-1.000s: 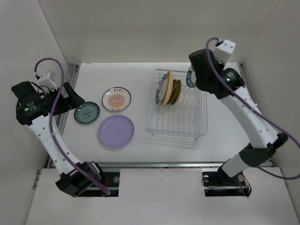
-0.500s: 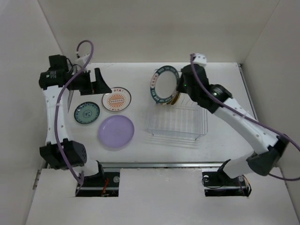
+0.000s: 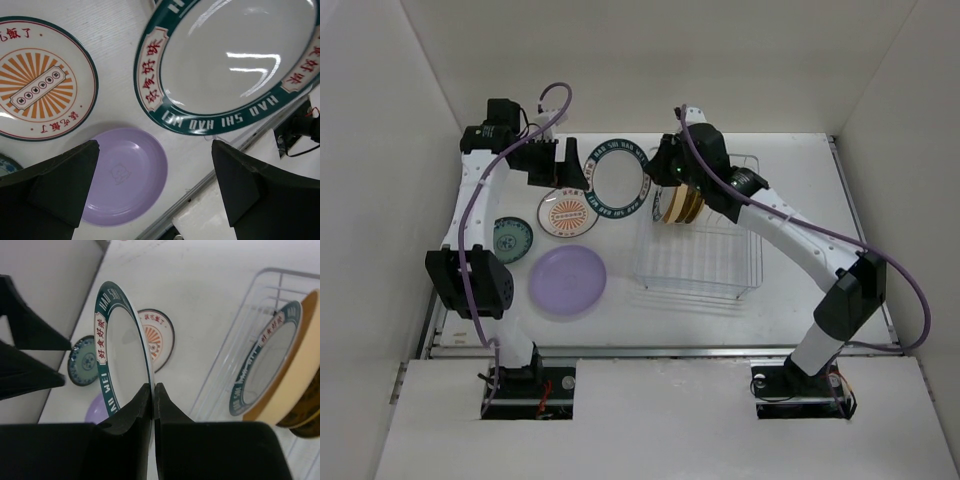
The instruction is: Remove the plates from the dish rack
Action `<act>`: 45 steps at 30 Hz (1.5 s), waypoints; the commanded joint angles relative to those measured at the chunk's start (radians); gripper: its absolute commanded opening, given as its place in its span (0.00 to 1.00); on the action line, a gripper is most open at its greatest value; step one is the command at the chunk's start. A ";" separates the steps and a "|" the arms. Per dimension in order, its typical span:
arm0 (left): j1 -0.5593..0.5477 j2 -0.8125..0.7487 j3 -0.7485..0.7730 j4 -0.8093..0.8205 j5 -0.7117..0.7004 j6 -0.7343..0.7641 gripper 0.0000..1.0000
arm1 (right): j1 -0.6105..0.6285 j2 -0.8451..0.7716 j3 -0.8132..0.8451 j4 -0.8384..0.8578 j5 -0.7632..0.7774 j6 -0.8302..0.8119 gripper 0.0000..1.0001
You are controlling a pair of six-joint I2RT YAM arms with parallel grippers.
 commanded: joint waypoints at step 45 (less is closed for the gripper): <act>0.231 0.312 0.048 0.097 -0.031 -0.288 0.00 | -0.108 0.074 0.137 0.064 -0.285 -0.088 0.90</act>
